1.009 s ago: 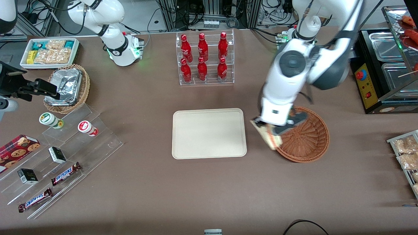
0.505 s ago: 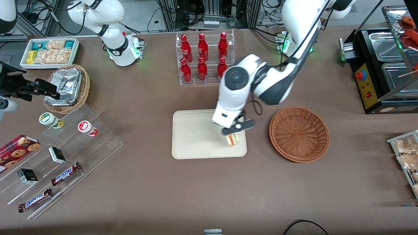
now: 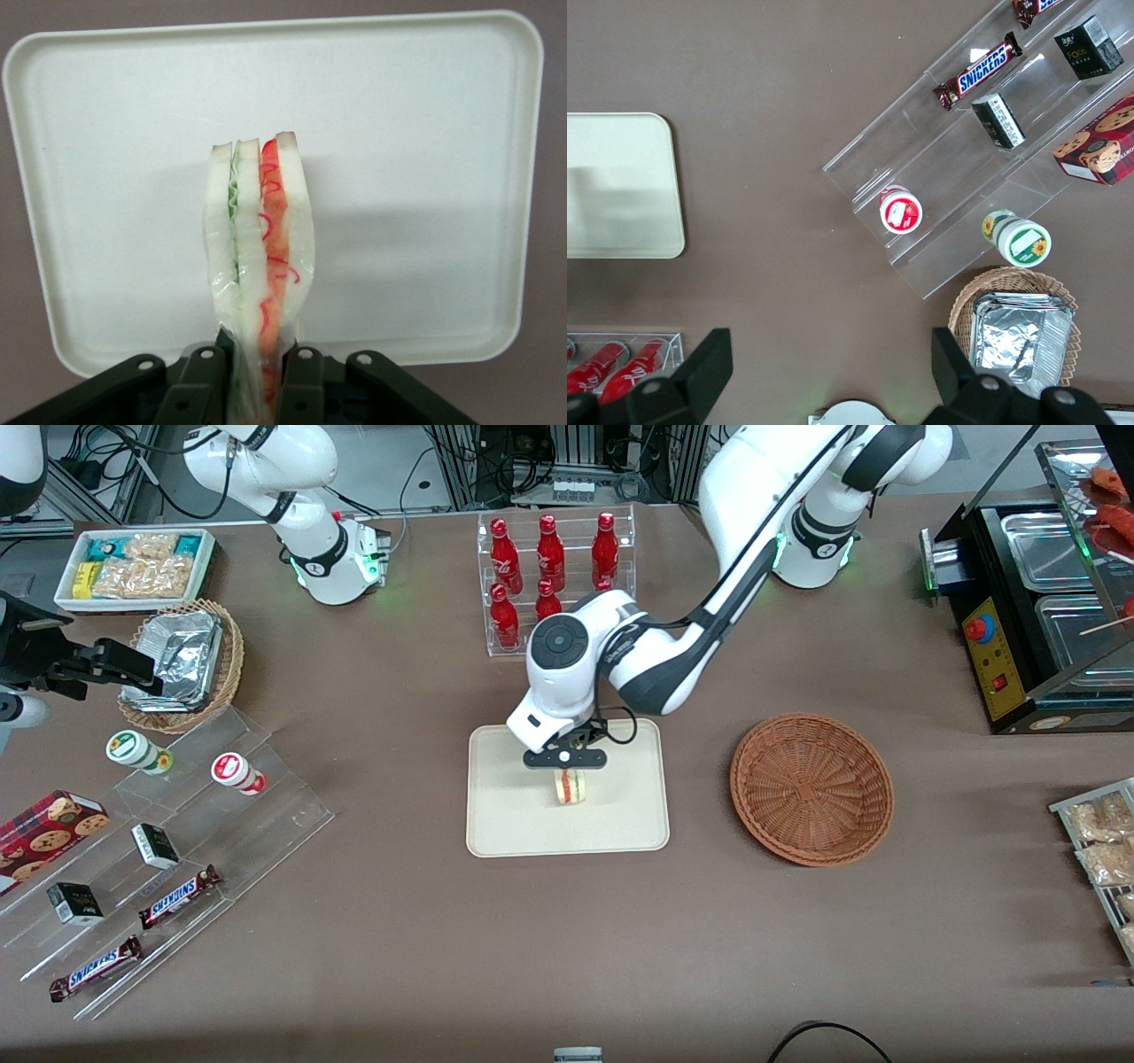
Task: Place sandwich from basket to tray
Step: 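Lower the sandwich onto the tray and open the left gripper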
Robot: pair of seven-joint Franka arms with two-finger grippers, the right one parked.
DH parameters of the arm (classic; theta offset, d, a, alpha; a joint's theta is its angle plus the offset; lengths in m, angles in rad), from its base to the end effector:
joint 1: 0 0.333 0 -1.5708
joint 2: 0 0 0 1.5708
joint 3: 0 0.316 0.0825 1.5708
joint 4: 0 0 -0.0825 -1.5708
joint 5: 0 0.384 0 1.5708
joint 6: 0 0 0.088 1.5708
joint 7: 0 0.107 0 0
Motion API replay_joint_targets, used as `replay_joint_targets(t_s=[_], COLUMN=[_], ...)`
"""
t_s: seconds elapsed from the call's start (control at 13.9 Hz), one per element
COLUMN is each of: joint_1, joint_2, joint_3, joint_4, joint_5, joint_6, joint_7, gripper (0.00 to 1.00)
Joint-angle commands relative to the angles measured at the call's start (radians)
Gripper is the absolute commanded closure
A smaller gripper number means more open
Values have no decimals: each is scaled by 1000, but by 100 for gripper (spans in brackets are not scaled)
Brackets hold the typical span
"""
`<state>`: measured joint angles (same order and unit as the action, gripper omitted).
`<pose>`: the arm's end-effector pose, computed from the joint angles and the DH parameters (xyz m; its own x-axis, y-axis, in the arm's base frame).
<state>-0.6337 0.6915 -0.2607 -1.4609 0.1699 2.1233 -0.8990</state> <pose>0.4804 -0.5327 0.2843 0.9994 -0.0281 -0.0189 -0.0280 -0.9996 0.0102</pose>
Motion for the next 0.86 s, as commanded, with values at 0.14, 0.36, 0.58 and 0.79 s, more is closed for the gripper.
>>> replay_joint_targets(t_s=[0.14, 0.36, 0.58, 0.79], joint_1=[-4, -3, -4, -3], joint_2=[66, 91, 91, 47], joint_3=[11, 12, 15, 17], joint_4=[36, 37, 42, 40], joint_5=[26, 22, 23, 28], joint_6=[67, 69, 69, 61], joint_7=[22, -4, -12, -12], gripper=[100, 54, 0, 0])
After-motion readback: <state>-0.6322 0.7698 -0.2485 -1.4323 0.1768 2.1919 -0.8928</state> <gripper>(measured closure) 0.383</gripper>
